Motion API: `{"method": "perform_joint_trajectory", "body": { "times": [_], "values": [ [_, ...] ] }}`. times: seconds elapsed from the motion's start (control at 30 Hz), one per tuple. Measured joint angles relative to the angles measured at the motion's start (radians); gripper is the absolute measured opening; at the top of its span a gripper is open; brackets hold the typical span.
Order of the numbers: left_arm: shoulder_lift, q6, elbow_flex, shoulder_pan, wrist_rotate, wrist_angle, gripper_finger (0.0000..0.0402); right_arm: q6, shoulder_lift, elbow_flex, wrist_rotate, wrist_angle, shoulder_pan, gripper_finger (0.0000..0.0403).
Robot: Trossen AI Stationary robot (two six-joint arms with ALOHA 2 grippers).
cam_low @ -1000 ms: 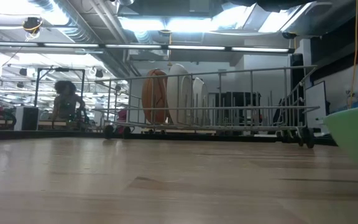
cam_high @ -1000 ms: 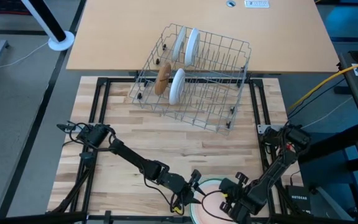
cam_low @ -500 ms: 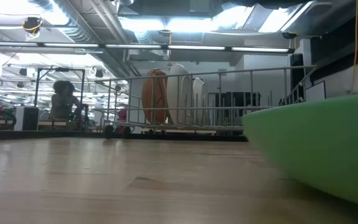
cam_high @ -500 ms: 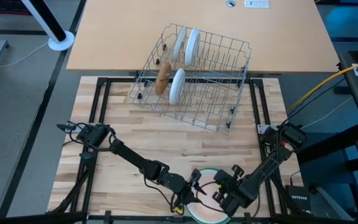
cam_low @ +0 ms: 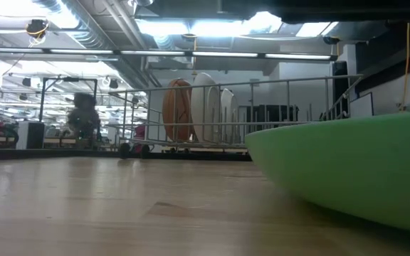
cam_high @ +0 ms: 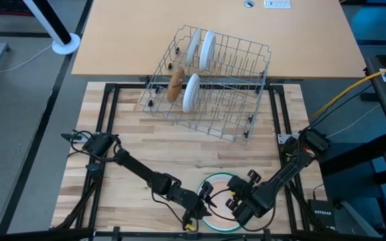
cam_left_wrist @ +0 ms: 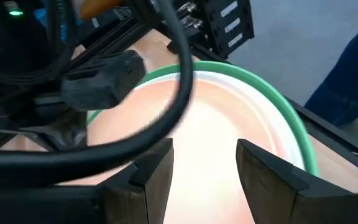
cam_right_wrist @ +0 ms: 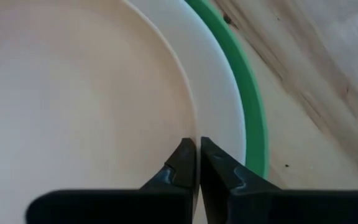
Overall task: Sort dishes
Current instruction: Put the light orange plate into the gray dishwasher rack
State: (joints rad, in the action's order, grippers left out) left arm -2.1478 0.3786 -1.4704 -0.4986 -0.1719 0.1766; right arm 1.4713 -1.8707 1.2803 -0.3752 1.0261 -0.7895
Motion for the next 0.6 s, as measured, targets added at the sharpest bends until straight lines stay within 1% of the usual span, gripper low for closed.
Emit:
{"method": "perform_joint_trajectory", "body": {
  "times": [0.17,0.3,0.4,0.53,0.6],
  "values": [
    [0.001,0.011,0.0,-0.012,0.0,-0.033,0.0166,-0.014,0.0,0.024,0.001,0.019,0.0,0.0011],
    [0.001,0.056,0.0,-0.022,-0.008,-0.077,0.0166,-0.014,0.0,0.05,0.002,0.064,-0.001,0.0011],
    [0.001,0.107,0.0,-0.03,-0.051,-0.121,0.0166,-0.014,0.002,0.076,0.005,0.098,0.0,0.0009],
    [0.001,0.175,0.0,-0.039,-0.157,-0.15,0.0166,-0.015,0.002,0.109,0.02,0.136,0.003,0.0011],
    [0.002,0.213,0.0,-0.042,-0.186,-0.149,0.0166,-0.015,0.002,0.122,0.031,0.151,0.006,0.0011]
  ]
}}
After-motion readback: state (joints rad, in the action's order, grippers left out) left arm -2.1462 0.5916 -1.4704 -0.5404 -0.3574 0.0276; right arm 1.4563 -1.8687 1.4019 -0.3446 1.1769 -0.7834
